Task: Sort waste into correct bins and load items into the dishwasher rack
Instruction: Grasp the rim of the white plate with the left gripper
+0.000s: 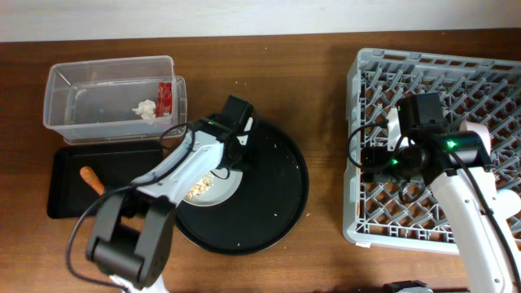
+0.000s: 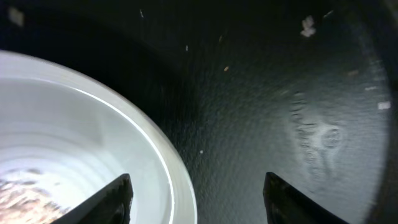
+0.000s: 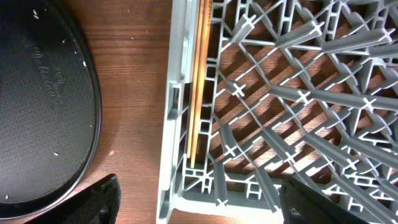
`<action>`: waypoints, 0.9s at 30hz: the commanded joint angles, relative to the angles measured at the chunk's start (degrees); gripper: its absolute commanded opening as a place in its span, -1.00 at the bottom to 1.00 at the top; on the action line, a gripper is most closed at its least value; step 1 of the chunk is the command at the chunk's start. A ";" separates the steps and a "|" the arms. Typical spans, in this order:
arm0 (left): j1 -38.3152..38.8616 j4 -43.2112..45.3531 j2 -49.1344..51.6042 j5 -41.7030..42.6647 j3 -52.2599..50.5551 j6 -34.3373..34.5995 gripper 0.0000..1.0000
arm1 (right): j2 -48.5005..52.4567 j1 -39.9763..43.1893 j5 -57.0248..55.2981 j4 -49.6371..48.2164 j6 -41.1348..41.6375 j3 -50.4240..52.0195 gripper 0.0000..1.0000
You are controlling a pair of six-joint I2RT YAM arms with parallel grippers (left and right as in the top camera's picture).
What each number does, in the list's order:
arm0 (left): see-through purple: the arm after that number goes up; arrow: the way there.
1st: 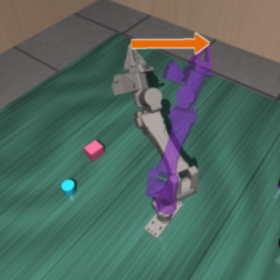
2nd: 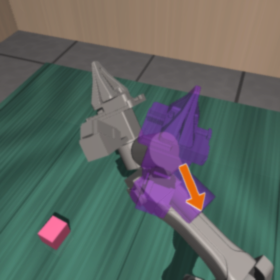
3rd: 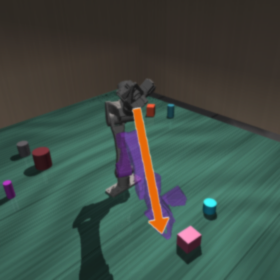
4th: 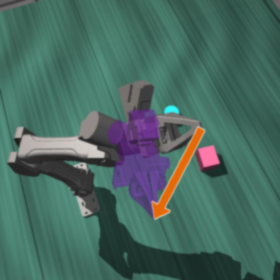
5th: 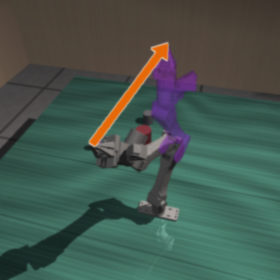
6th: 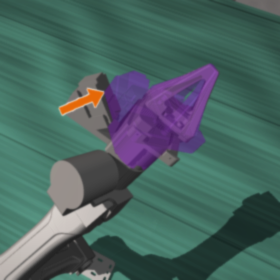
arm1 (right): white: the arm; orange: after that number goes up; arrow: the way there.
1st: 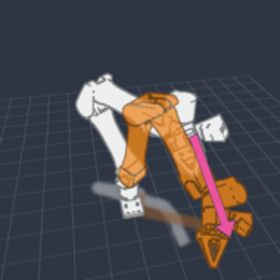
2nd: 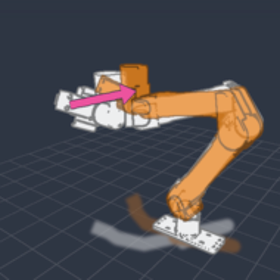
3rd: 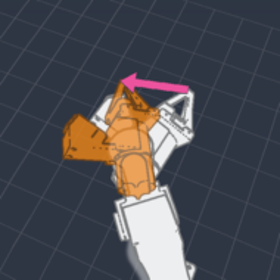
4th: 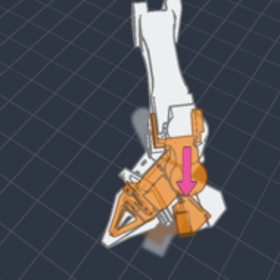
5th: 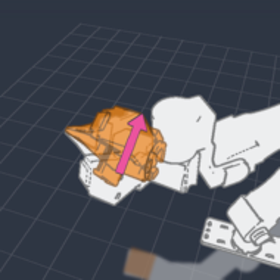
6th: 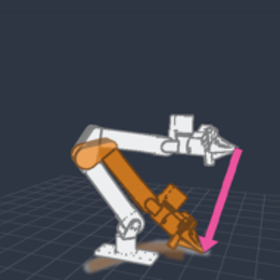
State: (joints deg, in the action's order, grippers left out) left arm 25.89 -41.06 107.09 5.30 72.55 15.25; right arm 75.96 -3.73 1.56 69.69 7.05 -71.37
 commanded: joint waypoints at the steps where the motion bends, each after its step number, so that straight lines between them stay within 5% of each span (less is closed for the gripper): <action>1: 0.48 -0.24 4.70 -1.75 0.59 0.55 0.15 | -0.07 0.04 0.33 0.02 -0.44 -0.63 0.63; 3: 0.48 -2.67 6.34 -2.86 0.57 0.52 0.13 | -0.07 0.04 0.35 0.02 -0.44 -0.63 0.62; 7: 2.73 -4.92 6.49 -3.80 0.57 0.55 -0.23 | -0.07 0.04 0.37 0.09 -0.42 -0.63 0.63; 14: 9.42 -7.43 6.49 -19.17 0.57 6.23 -0.41 | -0.07 0.00 0.87 1.29 -0.42 -0.63 0.62; 24: 10.12 -8.04 6.49 -21.66 0.35 7.50 -0.99 | -0.07 0.00 1.22 2.16 -0.42 -0.63 0.62; 27: 10.12 -12.68 6.34 -24.26 2.93 7.50 -0.99 | -0.07 0.00 1.22 2.19 -0.42 -0.63 0.62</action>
State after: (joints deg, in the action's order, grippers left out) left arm 36.16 -51.33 112.86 -16.36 73.41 22.13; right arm 75.96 -3.73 2.46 71.79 7.03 -71.37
